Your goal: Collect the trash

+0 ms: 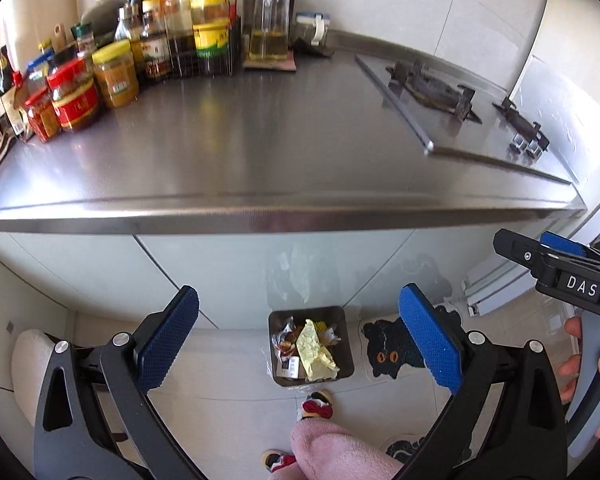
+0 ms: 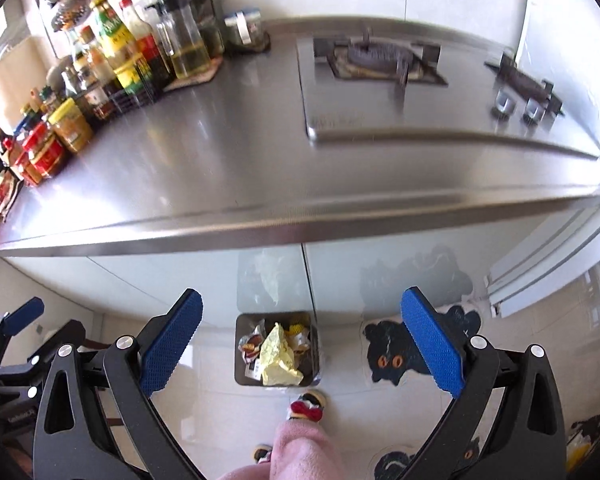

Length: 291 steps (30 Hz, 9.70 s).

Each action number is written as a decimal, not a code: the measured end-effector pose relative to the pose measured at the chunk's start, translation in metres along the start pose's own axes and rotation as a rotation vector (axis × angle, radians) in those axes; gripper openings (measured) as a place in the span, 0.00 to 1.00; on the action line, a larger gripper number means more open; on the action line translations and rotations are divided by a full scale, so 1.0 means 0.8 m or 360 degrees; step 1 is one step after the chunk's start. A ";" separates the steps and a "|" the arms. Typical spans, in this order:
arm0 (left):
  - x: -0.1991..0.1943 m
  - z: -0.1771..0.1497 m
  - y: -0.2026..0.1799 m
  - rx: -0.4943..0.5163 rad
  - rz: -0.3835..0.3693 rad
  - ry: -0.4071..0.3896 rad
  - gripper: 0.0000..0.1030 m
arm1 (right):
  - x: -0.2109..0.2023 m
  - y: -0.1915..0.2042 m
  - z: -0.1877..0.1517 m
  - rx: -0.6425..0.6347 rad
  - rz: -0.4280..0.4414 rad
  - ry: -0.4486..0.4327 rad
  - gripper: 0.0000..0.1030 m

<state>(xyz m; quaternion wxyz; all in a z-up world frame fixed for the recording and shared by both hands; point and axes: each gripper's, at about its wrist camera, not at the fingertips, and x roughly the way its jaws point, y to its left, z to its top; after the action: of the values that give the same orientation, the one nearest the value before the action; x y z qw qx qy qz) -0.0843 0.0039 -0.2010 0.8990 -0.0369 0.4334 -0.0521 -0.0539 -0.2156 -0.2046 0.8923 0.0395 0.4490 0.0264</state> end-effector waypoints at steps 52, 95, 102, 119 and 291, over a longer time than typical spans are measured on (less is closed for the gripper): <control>-0.184 0.136 0.001 0.0009 0.0206 -0.0590 0.92 | -0.189 0.036 0.102 -0.0024 -0.0075 -0.0553 0.97; -0.189 0.140 -0.004 0.0000 0.0260 -0.0597 0.92 | -0.190 0.047 0.106 -0.0072 -0.0071 -0.0549 0.97; -0.189 0.141 -0.006 -0.0004 0.0257 -0.0595 0.92 | -0.190 0.045 0.104 -0.0082 -0.0072 -0.0540 0.97; -0.188 0.141 -0.012 0.0004 0.0273 -0.0593 0.92 | -0.188 0.040 0.103 -0.0071 -0.0063 -0.0537 0.97; -0.177 0.146 -0.009 -0.0126 0.0307 -0.0465 0.92 | -0.177 0.049 0.113 -0.0099 -0.0069 -0.0495 0.97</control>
<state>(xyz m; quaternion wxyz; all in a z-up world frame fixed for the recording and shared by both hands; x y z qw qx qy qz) -0.0814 0.0169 -0.0177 0.9511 -0.0375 0.3013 0.0574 -0.0663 -0.1924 -0.0341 0.9522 0.0058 0.3051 0.0144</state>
